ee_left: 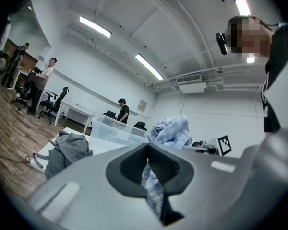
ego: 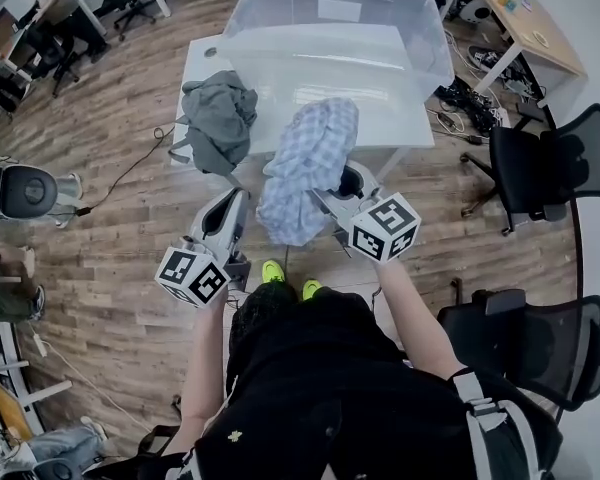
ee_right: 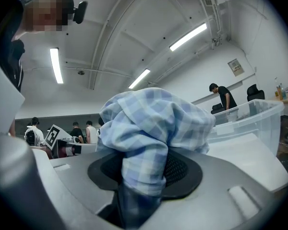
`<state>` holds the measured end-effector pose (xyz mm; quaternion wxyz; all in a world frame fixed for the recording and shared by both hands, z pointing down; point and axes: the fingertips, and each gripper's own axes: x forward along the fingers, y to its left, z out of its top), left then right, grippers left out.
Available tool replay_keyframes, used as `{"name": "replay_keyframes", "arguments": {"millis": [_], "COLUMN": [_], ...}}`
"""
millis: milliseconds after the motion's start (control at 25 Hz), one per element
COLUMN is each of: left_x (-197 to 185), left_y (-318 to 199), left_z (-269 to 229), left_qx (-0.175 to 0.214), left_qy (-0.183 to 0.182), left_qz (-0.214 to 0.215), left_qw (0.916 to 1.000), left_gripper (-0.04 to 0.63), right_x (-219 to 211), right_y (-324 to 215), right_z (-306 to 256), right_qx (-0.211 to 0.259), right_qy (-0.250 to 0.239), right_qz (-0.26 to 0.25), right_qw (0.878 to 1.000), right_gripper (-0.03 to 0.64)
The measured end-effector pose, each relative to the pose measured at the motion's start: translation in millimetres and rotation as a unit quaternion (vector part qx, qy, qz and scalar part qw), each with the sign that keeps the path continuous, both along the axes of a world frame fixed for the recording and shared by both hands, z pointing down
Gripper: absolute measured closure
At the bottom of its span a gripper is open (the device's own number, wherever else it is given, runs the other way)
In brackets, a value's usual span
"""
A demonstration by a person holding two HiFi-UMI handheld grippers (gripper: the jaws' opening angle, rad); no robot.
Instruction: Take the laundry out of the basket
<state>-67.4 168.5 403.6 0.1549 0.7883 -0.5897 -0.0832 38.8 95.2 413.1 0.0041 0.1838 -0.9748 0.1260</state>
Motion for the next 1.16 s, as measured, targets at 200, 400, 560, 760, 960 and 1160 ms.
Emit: {"name": "replay_keyframes", "arguments": {"millis": [200, 400, 560, 760, 960, 1160], "left_x": [-2.5, -0.8, 2.3, 3.6, 6.4, 10.1], "left_y": [-1.0, -3.9, -4.8, -6.0, -9.4, -10.5], "left_z": [-9.6, -9.5, -9.8, -11.0, -12.8, -10.1], "left_qx": [0.009, 0.009, 0.008, 0.008, 0.01, 0.005], "left_qy": [-0.002, -0.002, -0.002, -0.002, -0.003, -0.004], "left_qz": [0.001, 0.006, 0.009, 0.011, 0.013, 0.013], "left_qw": [1.0, 0.9999, 0.9999, 0.9999, 0.9999, 0.9999], "left_gripper": [0.588, 0.588, 0.588, 0.588, 0.588, 0.588], "right_x": [0.3, -2.7, -3.2, -3.5, -1.9, 0.9], "right_y": [-0.6, -0.2, 1.2, 1.4, -0.9, -1.4], "right_z": [0.9, 4.6, 6.3, 7.5, 6.7, 9.0], "right_qx": [0.004, 0.002, 0.003, 0.002, 0.006, 0.005], "right_qy": [0.008, 0.012, 0.015, 0.019, 0.021, 0.026], "right_qz": [0.011, 0.01, 0.009, 0.009, 0.01, 0.008], "right_qw": [1.0, 1.0, 1.0, 1.0, 1.0, 1.0], "right_gripper": [0.436, 0.436, 0.434, 0.434, 0.434, 0.434]}}
